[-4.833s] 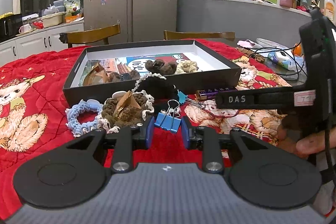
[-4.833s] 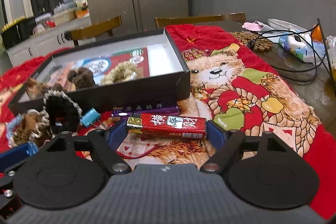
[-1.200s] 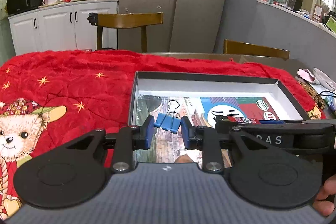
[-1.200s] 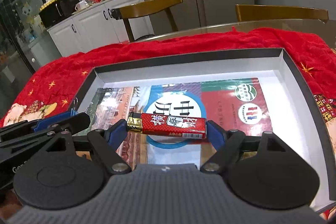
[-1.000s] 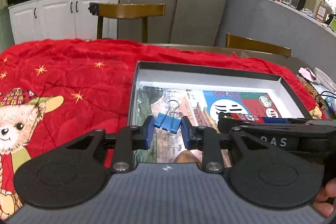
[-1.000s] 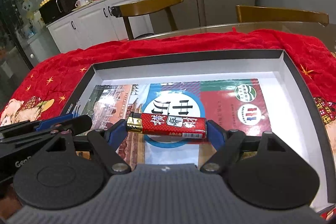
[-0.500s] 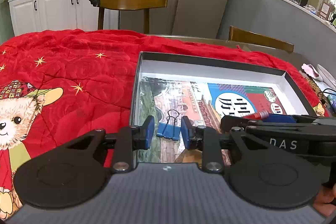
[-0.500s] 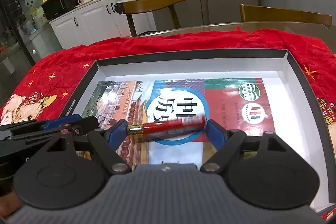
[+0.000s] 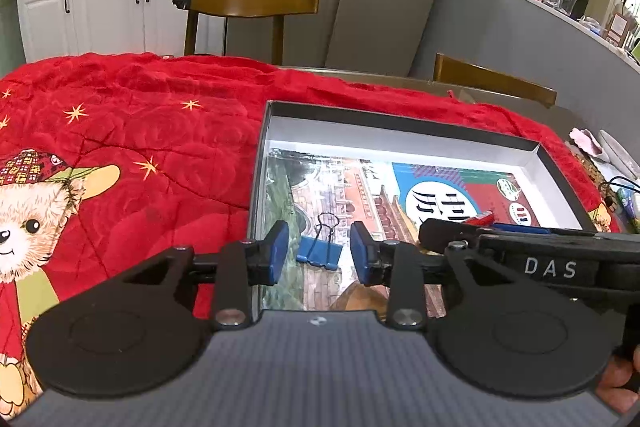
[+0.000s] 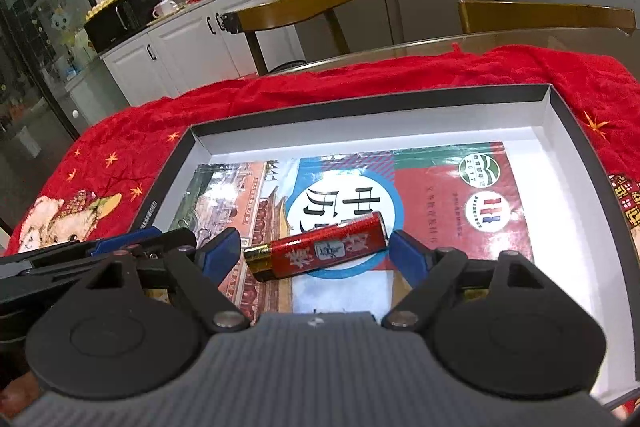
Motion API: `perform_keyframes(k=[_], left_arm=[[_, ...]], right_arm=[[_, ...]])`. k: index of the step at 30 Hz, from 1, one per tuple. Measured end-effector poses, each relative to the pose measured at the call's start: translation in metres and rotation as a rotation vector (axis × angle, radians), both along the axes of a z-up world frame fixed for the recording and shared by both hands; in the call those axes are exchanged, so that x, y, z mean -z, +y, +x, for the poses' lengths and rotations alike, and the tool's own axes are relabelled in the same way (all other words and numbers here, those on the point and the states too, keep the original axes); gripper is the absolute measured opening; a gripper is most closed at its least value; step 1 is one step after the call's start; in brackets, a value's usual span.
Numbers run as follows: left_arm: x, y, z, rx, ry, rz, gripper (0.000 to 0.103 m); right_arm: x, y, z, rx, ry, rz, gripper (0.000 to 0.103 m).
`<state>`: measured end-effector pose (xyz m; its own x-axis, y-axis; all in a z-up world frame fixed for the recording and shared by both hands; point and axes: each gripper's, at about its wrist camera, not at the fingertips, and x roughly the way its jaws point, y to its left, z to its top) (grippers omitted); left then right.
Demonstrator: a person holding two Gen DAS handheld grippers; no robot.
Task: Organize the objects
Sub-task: 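Open the left tool to drop the clips while the right drops the lighter into the box, then raise both open tools out of the box and move toward the scrunchies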
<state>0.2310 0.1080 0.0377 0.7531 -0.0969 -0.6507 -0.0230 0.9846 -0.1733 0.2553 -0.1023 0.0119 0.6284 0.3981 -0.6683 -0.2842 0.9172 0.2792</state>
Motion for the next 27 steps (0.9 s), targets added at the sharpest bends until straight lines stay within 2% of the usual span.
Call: perform_keyframes(k=[3, 9, 16, 27], left_arm=[[-0.005, -0.002, -0.004, -0.010, -0.025, 0.033, 0.047], [-0.014, -0.001, -0.007, 0.002, -0.044, 0.023, 0.048], [-0.026, -0.005, -0.017, 0.005, -0.089, 0.057, 0.049], [-0.064, -0.011, -0.043, 0.011, -0.204, 0.074, 0.054]], right_arm=[[-0.004, -0.002, -0.002, -0.005, -0.008, 0.012, 0.088], [-0.012, -0.004, -0.004, -0.007, -0.031, 0.034, 0.089], [-0.025, -0.007, -0.009, -0.010, -0.061, 0.056, 0.089], [-0.060, -0.015, -0.028, -0.018, -0.159, 0.092, 0.090]])
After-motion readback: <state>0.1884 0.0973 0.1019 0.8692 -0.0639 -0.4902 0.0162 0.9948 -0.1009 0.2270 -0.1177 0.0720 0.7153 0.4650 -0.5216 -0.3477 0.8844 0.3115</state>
